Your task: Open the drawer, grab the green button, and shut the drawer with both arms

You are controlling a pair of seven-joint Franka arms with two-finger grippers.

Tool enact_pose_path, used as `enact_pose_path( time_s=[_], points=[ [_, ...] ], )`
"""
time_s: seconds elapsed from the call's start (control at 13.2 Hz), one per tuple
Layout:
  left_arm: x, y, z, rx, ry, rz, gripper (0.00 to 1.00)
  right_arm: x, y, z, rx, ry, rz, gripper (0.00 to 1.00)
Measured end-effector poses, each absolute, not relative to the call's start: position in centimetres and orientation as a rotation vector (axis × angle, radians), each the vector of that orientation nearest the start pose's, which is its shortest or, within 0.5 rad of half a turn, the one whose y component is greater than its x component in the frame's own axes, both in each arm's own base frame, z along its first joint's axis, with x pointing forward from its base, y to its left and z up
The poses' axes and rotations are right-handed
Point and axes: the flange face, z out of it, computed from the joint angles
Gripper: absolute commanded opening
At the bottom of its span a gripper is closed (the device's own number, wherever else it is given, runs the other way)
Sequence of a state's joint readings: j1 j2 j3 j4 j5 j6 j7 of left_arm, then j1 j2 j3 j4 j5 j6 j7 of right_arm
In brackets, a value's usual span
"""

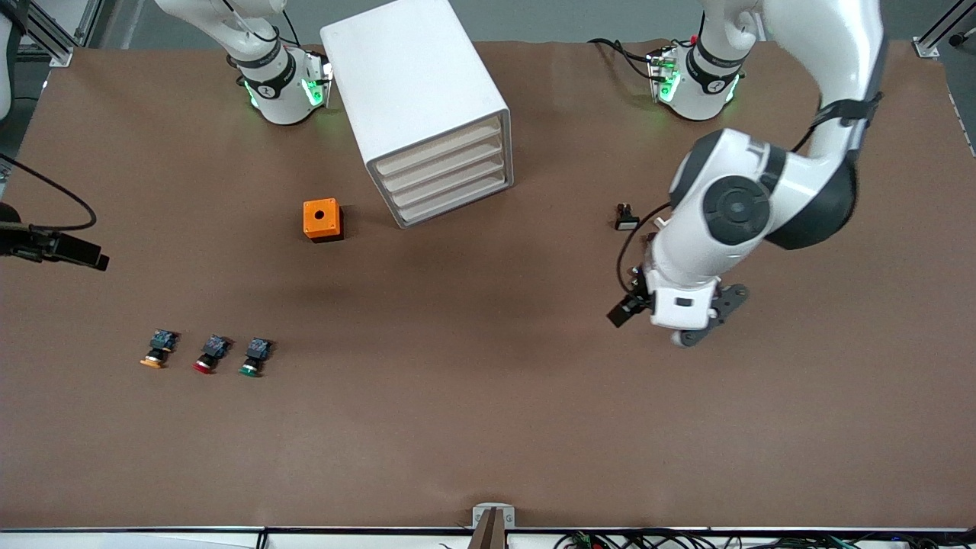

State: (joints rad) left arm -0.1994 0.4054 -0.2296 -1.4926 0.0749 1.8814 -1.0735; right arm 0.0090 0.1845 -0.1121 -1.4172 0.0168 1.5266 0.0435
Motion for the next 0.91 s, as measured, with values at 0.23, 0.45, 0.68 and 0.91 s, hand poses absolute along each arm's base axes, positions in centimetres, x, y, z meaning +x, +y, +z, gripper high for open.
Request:
enact_pose_path(
  time_s=[0.23, 0.45, 0.68, 0.91],
  points=[
    [62.7, -20.2, 48.5, -3.015, -0.877, 0.002, 1.0, 57.0, -5.4, 59.1, -3.12, 0.226, 0.102, 1.0],
    [62.0, -15.4, 52.4, -3.032, -0.746, -0.002, 1.0, 54.9, -4.8, 60.6, -3.115, 0.208, 0.073, 1.0],
    [61.4, -11.8, 55.5, -3.057, -0.644, -0.052, 1.0, 53.6, -4.1, 61.6, -3.113, 0.189, 0.049, 1.0],
    [60.0, -10.1, 58.2, -3.077, -0.484, -0.049, 1.0, 52.8, -4.1, 62.7, -3.111, 0.187, 0.019, 1.0]
  ],
)
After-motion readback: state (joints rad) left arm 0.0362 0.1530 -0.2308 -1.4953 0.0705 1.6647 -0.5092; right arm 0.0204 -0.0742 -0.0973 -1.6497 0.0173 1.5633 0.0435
